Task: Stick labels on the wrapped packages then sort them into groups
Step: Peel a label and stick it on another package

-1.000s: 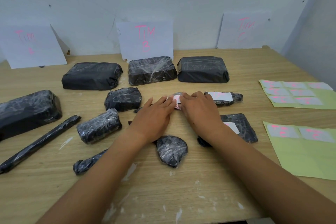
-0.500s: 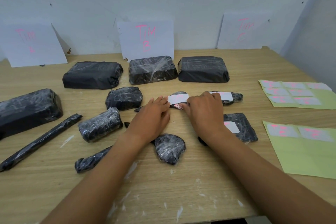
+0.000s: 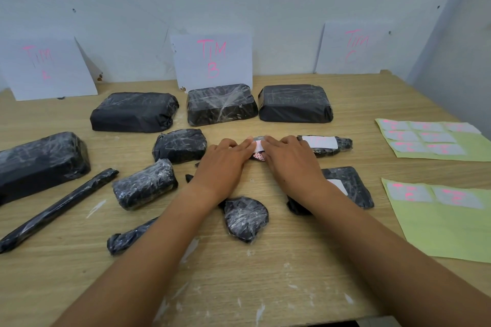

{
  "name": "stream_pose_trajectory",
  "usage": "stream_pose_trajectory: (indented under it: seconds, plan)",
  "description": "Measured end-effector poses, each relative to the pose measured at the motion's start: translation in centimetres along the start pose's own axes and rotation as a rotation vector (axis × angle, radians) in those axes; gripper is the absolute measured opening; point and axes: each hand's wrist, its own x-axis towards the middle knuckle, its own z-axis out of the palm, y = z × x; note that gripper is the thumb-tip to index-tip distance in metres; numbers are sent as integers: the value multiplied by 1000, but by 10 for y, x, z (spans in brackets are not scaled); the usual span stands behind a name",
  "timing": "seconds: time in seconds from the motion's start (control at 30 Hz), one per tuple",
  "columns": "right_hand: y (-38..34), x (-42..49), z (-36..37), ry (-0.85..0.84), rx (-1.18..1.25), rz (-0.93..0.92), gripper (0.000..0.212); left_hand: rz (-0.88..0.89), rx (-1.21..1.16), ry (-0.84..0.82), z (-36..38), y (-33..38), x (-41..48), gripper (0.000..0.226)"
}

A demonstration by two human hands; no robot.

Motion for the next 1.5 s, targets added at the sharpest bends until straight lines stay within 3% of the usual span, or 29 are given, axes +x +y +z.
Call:
stream_pose_trajectory:
  seconds: [0.17,0.63,0.9,1.27,1.4,1.5]
  plan:
    - [0,-1,-3,-41,-7,55,43,-17,-47,40,3,-1,3,47]
    - [-1,-6,-7,78,7,142,37,-174,-341,256,9,-4,-3,18]
    - [-1,-7,-3,168,80,90,31,-38,-232,415,3,3,-8,16]
    - [-1,-5,1,210,112,61,27,-83,-259,348,6,-1,-6,11]
    - [0,-1,1,109,57,-30,29,30,-95,351,12,-4,0,33]
    - [1,0,2,63,5,-24,27,45,-52,268,14,-7,2,36]
